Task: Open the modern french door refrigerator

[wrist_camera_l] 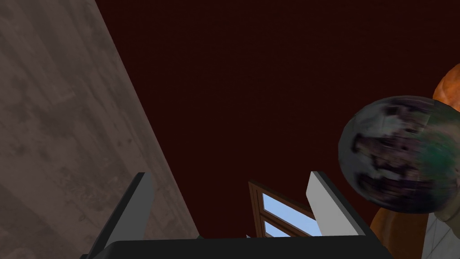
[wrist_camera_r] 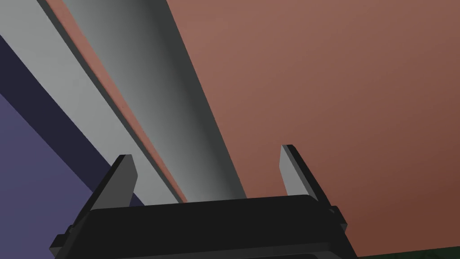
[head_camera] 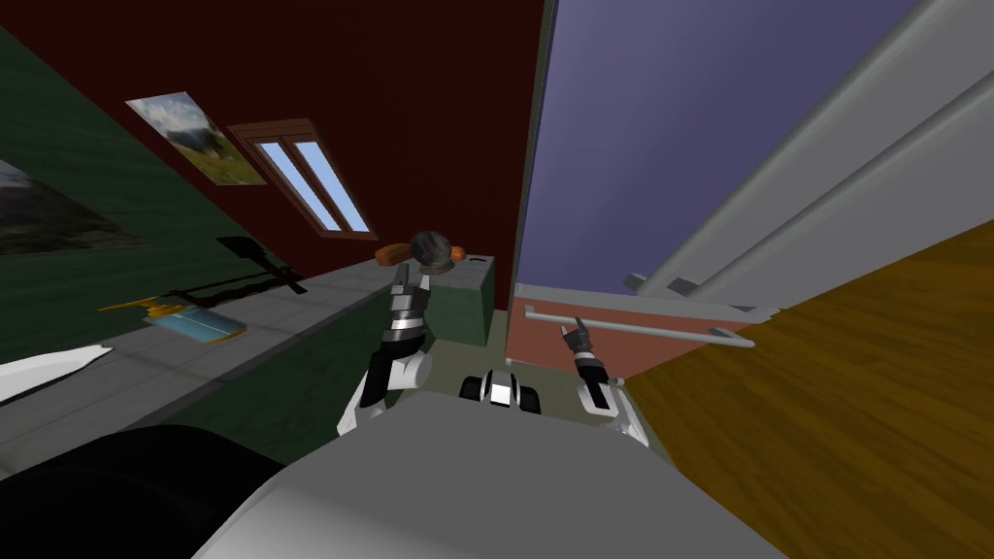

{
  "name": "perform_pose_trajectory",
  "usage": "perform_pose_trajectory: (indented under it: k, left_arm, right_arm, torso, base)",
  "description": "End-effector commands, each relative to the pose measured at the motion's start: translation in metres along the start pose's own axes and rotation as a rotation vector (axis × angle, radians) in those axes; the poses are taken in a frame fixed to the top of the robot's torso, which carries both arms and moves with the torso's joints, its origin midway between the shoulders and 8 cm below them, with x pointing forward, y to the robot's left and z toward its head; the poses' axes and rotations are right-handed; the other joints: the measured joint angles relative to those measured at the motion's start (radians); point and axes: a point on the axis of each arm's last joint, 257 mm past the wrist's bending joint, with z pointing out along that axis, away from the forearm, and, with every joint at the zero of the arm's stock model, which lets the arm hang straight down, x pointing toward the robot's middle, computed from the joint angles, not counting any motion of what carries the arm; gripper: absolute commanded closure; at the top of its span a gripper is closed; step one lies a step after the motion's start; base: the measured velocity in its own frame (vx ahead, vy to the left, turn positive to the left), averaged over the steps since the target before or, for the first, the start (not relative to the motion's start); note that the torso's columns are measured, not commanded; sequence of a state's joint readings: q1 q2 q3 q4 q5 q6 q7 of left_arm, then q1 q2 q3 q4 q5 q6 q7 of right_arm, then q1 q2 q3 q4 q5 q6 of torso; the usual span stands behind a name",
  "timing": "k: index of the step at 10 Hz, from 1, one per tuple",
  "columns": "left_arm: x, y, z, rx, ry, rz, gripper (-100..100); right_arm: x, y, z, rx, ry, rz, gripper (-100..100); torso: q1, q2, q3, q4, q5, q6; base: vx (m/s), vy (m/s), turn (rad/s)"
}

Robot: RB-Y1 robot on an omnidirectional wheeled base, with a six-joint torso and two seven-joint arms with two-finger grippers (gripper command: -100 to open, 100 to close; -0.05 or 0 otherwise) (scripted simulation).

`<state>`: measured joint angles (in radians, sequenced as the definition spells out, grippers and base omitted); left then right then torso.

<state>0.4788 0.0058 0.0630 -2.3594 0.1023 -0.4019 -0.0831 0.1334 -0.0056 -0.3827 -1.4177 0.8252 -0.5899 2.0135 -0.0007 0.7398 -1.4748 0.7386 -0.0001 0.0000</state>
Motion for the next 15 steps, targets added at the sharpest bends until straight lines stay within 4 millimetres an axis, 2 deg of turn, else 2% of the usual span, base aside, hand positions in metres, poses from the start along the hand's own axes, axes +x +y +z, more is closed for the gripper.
perform_pose_trajectory:
  k: [1, 2, 4, 5, 6, 8, 15]
  left_arm:
    - [0.0, 0.0, 0.0, 0.0, 0.0, 0.0, 0]
    - [0.0, 0.0, 0.0, 0.0, 0.0, 0.0, 0]
    - [0.0, 0.0, 0.0, 0.0, 0.0, 0.0, 0]
    - [0.0, 0.0, 0.0, 0.0, 0.0, 0.0, 0]
    - [0.0, 0.0, 0.0, 0.0, 0.0, 0.0, 0]
    - [0.0, 0.0, 0.0, 0.0, 0.0, 0.0, 0]
    - [0.0, 0.0, 0.0, 0.0, 0.0, 0.0, 0]
  right_arm:
    - [-0.011, 0.011, -0.002, 0.001, 0.013, 0.033, -100]
    - [-0.008, 0.008, -0.003, 0.001, 0.009, 0.024, -100]
    - [-0.004, -0.001, 0.008, 0.003, 0.017, 0.023, -100]
    - [-0.005, 0.001, 0.006, 0.003, 0.014, 0.021, -100]
    - [-0.008, 0.008, -0.002, 0.001, 0.01, 0.024, 100]
    - [-0.004, -0.003, 0.006, 0.009, 0.006, 0.02, 100]
    - [-0.002, -0.002, 0.005, -0.009, 0.003, 0.021, 100]
  torso:
    - [-0.001, 0.0, 0.0, 0.0, 0.0, 0.0]
    - [-0.001, -0.001, -0.001, 0.0, 0.0, 0.0]
    - [0.001, -0.004, -0.002, -0.001, 0.0, 0.0]
    - [0.001, -0.005, -0.003, -0.002, 0.0, 0.0]
    - [0.001, -0.002, -0.002, -0.001, 0.0, 0.0]
    - [-0.002, -0.004, -0.001, -0.006, -0.005, -0.002]
    - [0.0, -0.002, -0.001, -0.004, -0.003, -0.001]
  base:
    - [0.003, 0.006, -0.003]
    - [0.0, 0.0, 0.0]
    - [0.058, 0.003, 0.042]
    - [0.034, -0.002, 0.007]
    - [-0.034, -0.005, -0.055]
    - [-0.076, -0.002, -0.017]
    - [-0.162, 0.014, -0.013]
